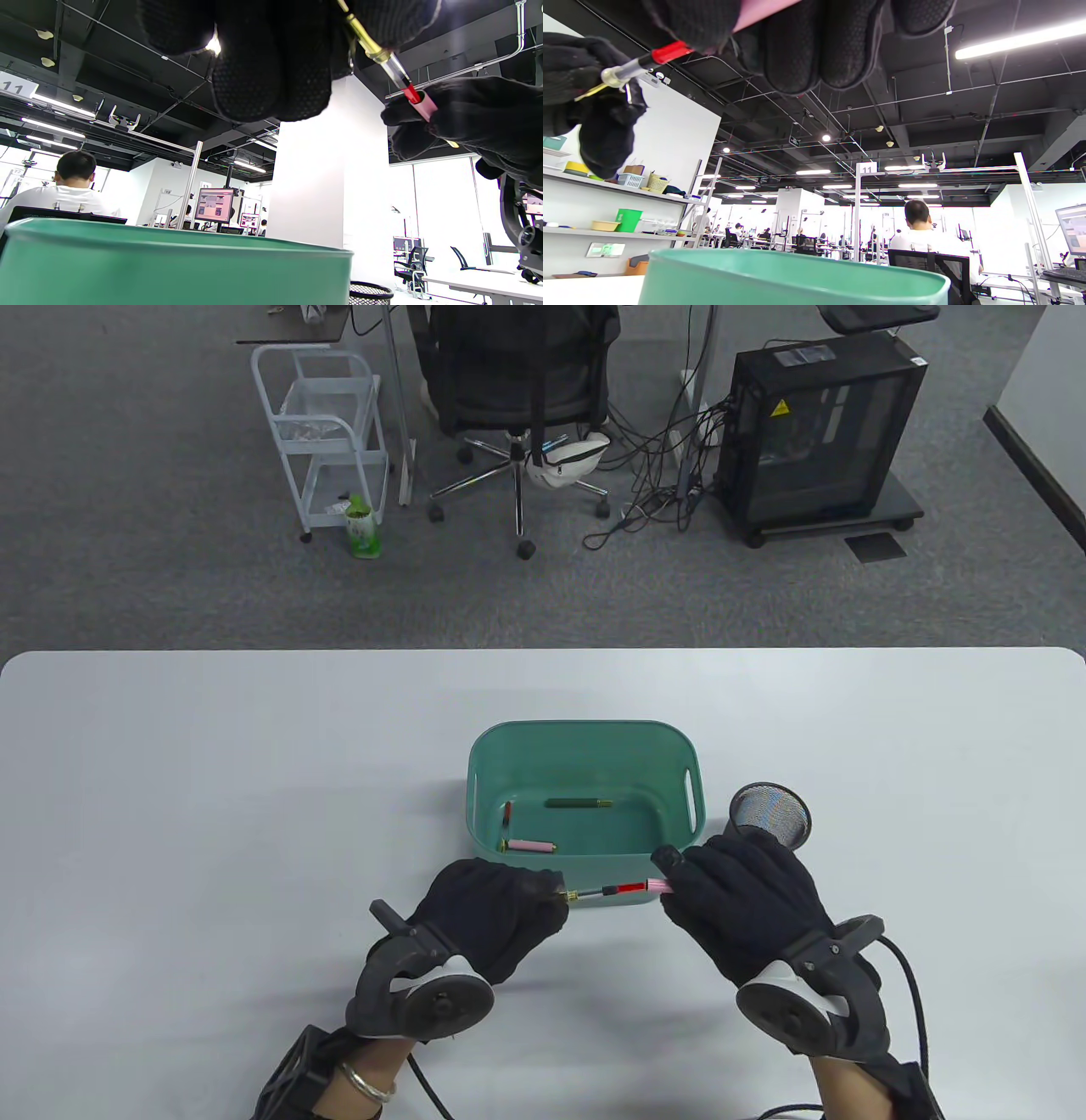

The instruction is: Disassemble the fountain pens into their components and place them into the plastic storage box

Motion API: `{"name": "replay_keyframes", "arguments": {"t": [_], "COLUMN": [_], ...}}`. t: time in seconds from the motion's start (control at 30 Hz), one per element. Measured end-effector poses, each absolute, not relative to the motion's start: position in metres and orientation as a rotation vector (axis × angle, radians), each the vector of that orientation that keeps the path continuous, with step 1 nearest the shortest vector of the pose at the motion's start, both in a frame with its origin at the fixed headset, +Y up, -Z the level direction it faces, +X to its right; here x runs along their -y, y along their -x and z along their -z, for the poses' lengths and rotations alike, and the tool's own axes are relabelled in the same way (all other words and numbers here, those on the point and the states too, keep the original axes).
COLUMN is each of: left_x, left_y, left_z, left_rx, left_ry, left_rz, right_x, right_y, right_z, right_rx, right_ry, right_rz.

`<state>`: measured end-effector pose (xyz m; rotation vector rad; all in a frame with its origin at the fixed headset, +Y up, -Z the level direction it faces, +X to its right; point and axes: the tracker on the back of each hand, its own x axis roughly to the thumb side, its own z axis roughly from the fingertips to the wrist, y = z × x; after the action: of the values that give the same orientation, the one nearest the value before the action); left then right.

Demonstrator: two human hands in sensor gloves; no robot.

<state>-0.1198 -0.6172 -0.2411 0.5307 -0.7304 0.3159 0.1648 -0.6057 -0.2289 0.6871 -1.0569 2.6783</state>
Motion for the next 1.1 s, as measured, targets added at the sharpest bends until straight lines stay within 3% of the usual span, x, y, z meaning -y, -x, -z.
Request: {"name": "replay_keyframes", "arguments": {"t": [0.77, 1.1], "left_x": [0.617, 0.623], "left_y": [0.123, 0.125], "left_z": [0.243, 0.262], "left_rx": [0.713, 0.606], "left_ry": [-0.527, -0.465], "left_rz": [-0.333, -0.31], "right_x": [0.6, 0.593], "right_y": [-0.175, -0.179], "right_z": [0.228, 0.223], "right_rx": [1.087, 1.104], "right_ry": [-0.628, -0.634], "right_rz": [-2.661, -2.591]}}
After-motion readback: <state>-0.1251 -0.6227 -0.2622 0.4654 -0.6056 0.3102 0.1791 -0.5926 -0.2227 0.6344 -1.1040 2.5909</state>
